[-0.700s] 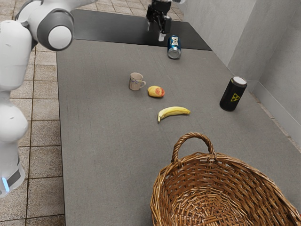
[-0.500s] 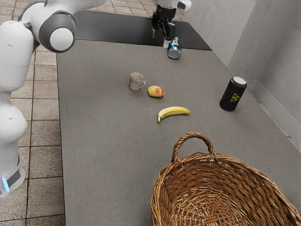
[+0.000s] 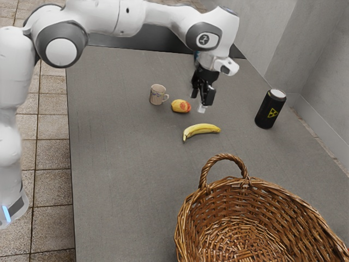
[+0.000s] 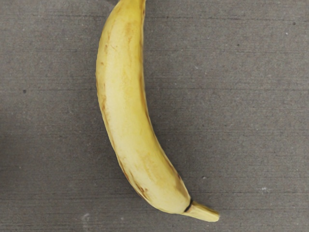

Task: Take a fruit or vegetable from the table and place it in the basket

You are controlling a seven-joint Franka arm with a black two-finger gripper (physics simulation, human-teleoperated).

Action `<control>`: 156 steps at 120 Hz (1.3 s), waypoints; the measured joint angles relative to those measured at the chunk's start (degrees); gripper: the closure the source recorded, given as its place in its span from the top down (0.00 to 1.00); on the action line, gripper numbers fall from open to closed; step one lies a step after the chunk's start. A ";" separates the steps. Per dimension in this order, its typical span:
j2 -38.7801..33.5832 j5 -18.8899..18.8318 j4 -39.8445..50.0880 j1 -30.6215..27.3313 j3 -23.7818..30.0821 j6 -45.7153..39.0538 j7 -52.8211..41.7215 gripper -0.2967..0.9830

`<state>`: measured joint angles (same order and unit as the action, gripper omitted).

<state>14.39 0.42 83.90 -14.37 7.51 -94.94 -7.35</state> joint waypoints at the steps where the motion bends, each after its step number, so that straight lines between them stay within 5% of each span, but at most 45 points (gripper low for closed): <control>1: 0.00 -0.04 0.10 0.17 0.00 -0.31 0.01 0.77; 59: -2.83 -0.73 12.66 2.53 0.04 -11.33 0.45 0.77; 156: 0.54 -0.24 12.75 -0.70 1.12 -19.26 0.76 0.77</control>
<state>14.93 0.17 96.65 -15.07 8.62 -114.19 -6.59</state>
